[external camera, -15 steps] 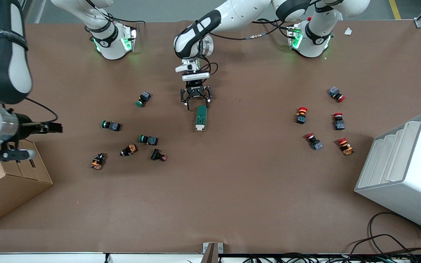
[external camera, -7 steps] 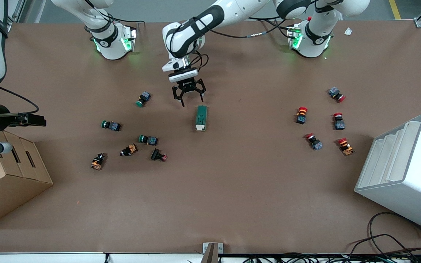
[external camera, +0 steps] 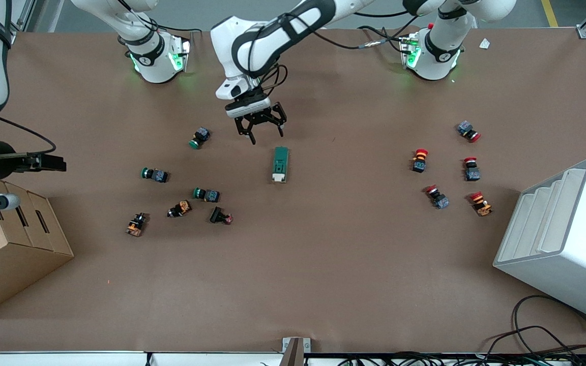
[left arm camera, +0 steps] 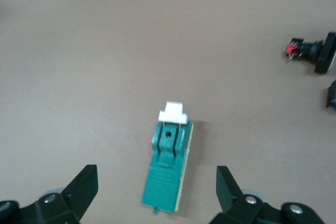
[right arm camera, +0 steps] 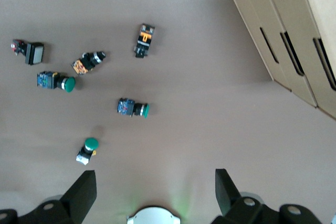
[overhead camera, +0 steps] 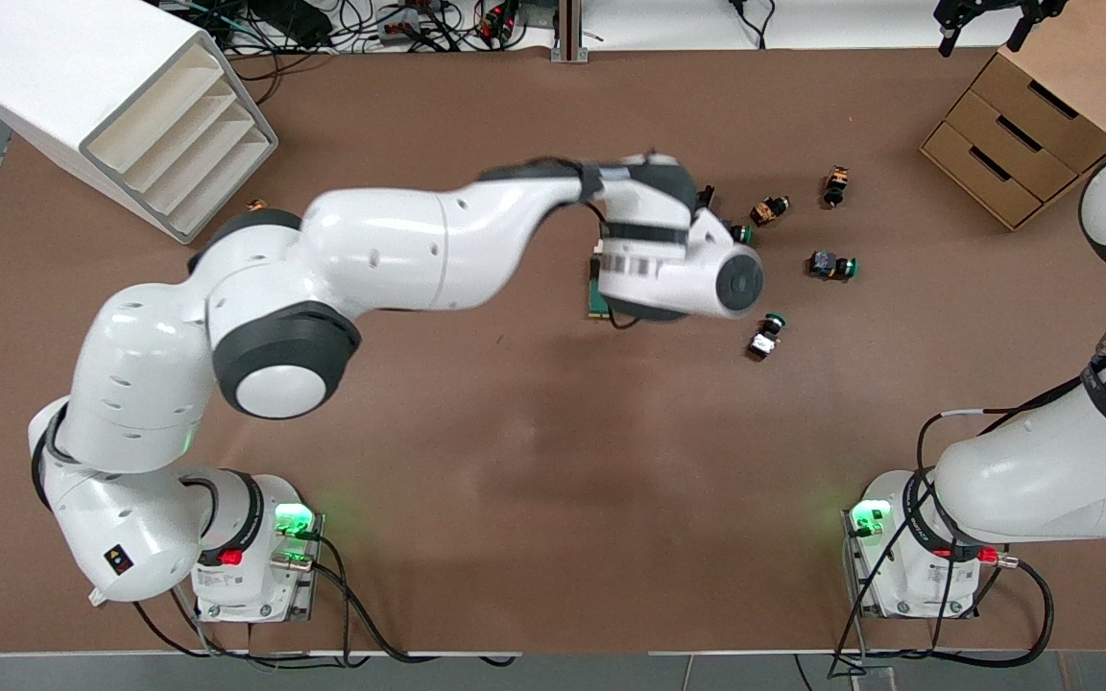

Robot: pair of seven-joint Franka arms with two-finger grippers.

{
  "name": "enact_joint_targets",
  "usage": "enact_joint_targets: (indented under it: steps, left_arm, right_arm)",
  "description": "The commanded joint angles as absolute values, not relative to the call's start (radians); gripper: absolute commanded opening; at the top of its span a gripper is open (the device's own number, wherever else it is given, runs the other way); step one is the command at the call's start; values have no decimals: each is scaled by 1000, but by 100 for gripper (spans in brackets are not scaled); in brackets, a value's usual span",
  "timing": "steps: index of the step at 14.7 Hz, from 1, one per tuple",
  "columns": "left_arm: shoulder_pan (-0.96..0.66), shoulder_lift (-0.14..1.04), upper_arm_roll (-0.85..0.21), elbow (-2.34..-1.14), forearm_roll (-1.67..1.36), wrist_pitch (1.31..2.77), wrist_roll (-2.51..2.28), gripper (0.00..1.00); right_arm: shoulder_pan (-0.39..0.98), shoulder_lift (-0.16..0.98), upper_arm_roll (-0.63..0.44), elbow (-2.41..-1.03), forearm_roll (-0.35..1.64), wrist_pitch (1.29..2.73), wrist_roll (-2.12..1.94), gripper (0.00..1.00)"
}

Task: Close load switch with both arms

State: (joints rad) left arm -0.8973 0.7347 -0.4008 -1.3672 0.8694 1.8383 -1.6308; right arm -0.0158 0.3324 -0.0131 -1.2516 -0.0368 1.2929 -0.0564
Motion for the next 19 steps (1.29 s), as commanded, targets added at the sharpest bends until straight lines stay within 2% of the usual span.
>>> enact_joint_targets:
  steps: [1, 4, 8, 15, 19]
  left_arm:
    - [-821, 618, -403, -1376, 731, 1813, -1475, 100]
    - [-731, 528, -405, -1370, 599, 1792, -1294, 100]
    - [-638, 509, -408, -1252, 473, 1680, -1163, 100]
    - [-419, 387, -407, -1249, 276, 1626, -948, 100]
    - [-257, 319, -407, -1252, 172, 1572, -769, 100]
  right_arm:
    - [-49, 247, 0, -1294, -22, 1269, -74, 100]
    - [-51, 158, -2, -1374, -18, 1284, -72, 100]
    - [-45, 114, -2, -1388, -17, 1284, -72, 100]
    - [-23, 64, -5, -1401, 23, 1284, 5, 100]
    - [-23, -35, -3, -1489, 21, 1328, 3, 100]
